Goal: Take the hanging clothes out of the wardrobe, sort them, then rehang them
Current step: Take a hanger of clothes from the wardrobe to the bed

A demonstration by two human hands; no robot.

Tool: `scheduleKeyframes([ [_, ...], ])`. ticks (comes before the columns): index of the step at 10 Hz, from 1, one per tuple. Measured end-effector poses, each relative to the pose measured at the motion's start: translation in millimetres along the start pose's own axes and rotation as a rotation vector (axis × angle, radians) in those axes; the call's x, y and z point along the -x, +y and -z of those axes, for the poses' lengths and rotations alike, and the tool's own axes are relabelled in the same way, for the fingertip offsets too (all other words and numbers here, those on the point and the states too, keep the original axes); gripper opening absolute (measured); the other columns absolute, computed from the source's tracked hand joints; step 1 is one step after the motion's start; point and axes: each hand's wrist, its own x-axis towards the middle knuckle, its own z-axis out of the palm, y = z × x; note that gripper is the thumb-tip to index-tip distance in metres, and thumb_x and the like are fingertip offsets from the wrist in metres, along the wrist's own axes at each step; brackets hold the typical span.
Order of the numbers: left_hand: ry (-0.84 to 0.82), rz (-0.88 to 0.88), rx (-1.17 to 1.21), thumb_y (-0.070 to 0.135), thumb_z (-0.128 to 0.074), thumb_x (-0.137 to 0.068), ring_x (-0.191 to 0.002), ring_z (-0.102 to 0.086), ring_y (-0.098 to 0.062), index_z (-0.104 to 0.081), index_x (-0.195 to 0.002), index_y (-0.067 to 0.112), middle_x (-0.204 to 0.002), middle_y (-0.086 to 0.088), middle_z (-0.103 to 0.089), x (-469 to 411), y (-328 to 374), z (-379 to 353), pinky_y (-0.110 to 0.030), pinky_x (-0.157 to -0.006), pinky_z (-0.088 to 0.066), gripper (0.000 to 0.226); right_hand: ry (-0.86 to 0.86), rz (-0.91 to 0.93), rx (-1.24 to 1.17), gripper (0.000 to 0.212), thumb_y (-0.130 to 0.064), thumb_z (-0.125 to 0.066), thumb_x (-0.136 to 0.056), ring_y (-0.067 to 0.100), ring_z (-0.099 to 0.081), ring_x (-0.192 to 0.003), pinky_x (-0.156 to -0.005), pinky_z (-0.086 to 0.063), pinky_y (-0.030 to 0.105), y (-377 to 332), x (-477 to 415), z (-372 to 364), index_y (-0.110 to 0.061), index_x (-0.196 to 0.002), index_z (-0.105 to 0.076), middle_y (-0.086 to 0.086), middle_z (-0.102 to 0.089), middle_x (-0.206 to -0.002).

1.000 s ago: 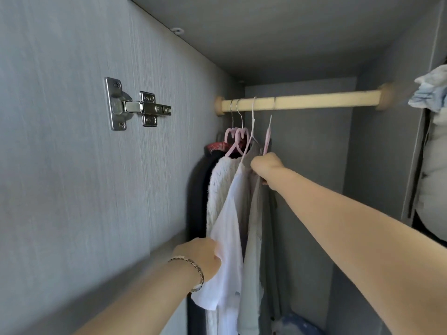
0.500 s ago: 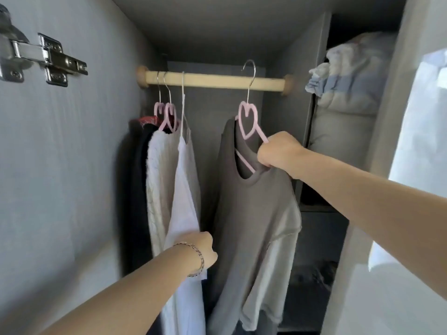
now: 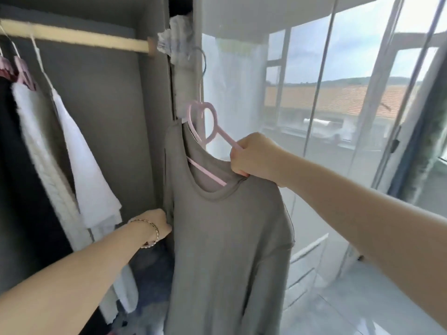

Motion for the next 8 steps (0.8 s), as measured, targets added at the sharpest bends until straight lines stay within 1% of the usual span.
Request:
scheduleKeyframes([
  [1,-0.032,-0.092,-0.038,0.017,-0.041,-0.09,-0.091,-0.067,-0.027,-0.065,-0.099,0.001,-0.104,-0.017,-0.069,47,38,-36,-0.023,-0.067,-0.043,0.031,0.005,-0.115,0.02,0.02,0.001,-0.04,-0.084,0.015,-0.03,-0.052,-0.045,-0.025,0.02,43,64,15,-0.008,-0.066,-0.041,0.002,-0.034,-0.06],
  [2,-0.041,-0.14,-0.043,0.02,-0.046,-0.095,-0.104,-0.063,-0.025,-0.061,-0.115,0.003,-0.117,-0.013,-0.065,94,80,-70,-0.024,-0.08,-0.048,0.031,-0.044,-0.131,0.109,0.025,-0.001,-0.043,-0.085,0.016,-0.033,-0.054,-0.048,-0.026,0.021,94,137,33,-0.009,-0.062,-0.04,0.002,-0.036,-0.059],
  [3,-0.071,-0.253,-0.04,0.022,-0.046,-0.095,-0.105,-0.064,-0.027,-0.062,-0.113,0.004,-0.113,-0.013,-0.066,148,126,-117,-0.028,-0.085,-0.05,0.031,-0.008,-0.248,0.072,0.032,-0.001,-0.044,-0.085,0.016,-0.033,-0.055,-0.045,-0.026,0.019,133,212,54,-0.013,-0.057,-0.037,0.0,-0.035,-0.058],
  [4,-0.102,-0.392,-0.006,0.025,-0.044,-0.093,-0.101,-0.065,-0.03,-0.065,-0.107,0.005,-0.107,-0.014,-0.068,203,170,-159,-0.031,-0.085,-0.05,0.032,0.076,-0.395,0.017,0.032,0.003,-0.042,-0.082,0.014,-0.03,-0.052,-0.045,-0.026,0.019,171,285,74,-0.013,-0.055,-0.035,-0.001,-0.033,-0.056],
  [5,-0.158,-0.543,-0.036,0.015,-0.039,-0.094,-0.105,-0.062,-0.031,-0.064,-0.105,0.004,-0.111,-0.014,-0.066,258,215,-193,-0.031,-0.086,-0.047,0.029,0.198,-0.511,-0.012,0.031,0.004,-0.044,-0.077,0.014,-0.031,-0.05,-0.038,-0.028,0.013,199,358,88,-0.013,-0.052,-0.037,-0.002,-0.034,-0.052],
  [6,-0.241,-0.685,-0.116,0.017,-0.038,-0.096,-0.092,-0.059,-0.024,-0.061,-0.091,0.013,-0.101,-0.006,-0.062,300,253,-225,-0.029,-0.08,-0.045,0.024,0.308,-0.619,-0.029,0.031,0.007,-0.045,-0.072,0.012,-0.027,-0.047,-0.033,-0.022,0.01,218,431,95,-0.014,-0.049,-0.037,-0.005,-0.031,-0.048],
  [7,-0.288,-0.834,-0.16,0.017,-0.037,-0.091,-0.095,-0.062,-0.023,-0.057,-0.096,0.013,-0.104,-0.005,-0.063,336,286,-255,-0.028,-0.08,-0.048,0.021,0.437,-0.75,-0.028,0.034,0.008,-0.043,-0.068,0.008,-0.021,-0.042,-0.035,-0.016,0.014,227,503,101,-0.017,-0.049,-0.03,-0.008,-0.024,-0.043],
  [8,-0.342,-0.969,-0.145,0.018,-0.036,-0.088,-0.086,-0.063,-0.022,-0.056,-0.083,0.016,-0.089,-0.002,-0.063,379,312,-277,-0.026,-0.071,-0.046,0.021,0.59,-0.884,-0.075,0.038,0.009,-0.042,-0.065,0.007,-0.017,-0.041,-0.041,-0.015,0.018,227,575,103,-0.018,-0.044,-0.024,-0.01,-0.019,-0.041],
])
